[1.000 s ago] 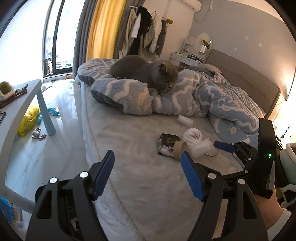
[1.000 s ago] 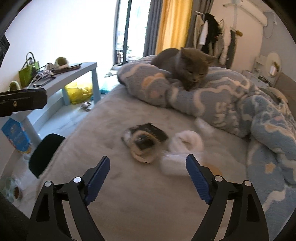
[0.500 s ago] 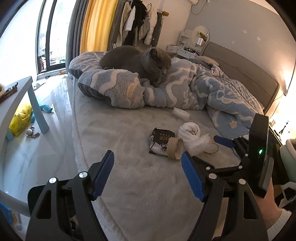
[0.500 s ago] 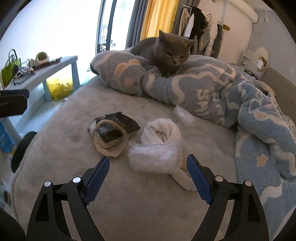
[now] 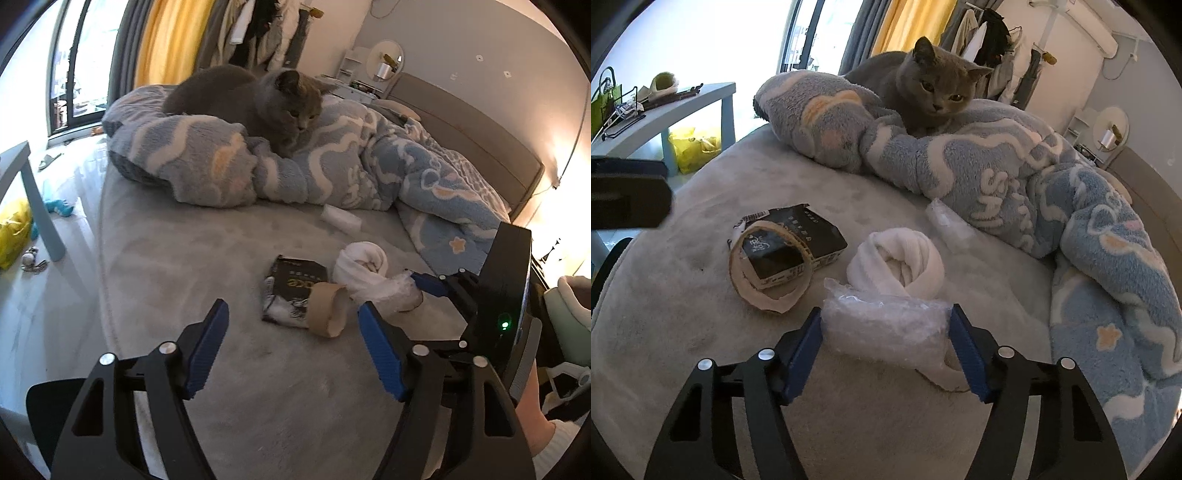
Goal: Collect trash
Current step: 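Close the right tool on the clear bubble wrap, then lift the bubble wrap with the right tool while the left tool grasps the brown tape roll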
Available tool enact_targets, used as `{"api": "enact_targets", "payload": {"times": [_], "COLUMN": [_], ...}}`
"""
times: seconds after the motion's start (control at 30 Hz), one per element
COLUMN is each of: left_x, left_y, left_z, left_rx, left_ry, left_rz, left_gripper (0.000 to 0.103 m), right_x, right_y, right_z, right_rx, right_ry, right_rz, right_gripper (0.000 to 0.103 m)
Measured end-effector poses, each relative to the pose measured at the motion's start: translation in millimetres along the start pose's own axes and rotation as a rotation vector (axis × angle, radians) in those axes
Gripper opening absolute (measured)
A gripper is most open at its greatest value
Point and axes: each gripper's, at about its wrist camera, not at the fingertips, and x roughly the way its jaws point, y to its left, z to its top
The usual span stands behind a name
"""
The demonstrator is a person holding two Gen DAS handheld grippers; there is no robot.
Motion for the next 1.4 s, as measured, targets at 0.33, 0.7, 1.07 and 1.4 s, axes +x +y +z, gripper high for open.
{"api": "enact_targets", "payload": {"times": [0.33,0.7,1.07,1.4], "left_x": [21,44,63,67], "left_y": [-8,-10,-5,-14], "left_z": [0,3,5,0], "left_rx": [0.022,-0.015,-0.085,-0.076], "left_ry": [0.03,0.045,0.046,0.068], "left_rz": [-0.013,-0.053,-0.135,-0.139], "left_gripper": [0.059,0.048,0.043,0.025], "right_x": [-12,-34,-42,-47], "right_y": [-15,-32,-70,-80], "right_z": [1,-3,-11,-15], "right_rx": [0.036,0.052,0.159,0.198], "right_ry": [-0.034,-0.105,-0.141,-0.146], "right_rz": [0.065,0.122,0.169,0.18], "right_gripper": [0.067,0.067,0.067,0.067]}}
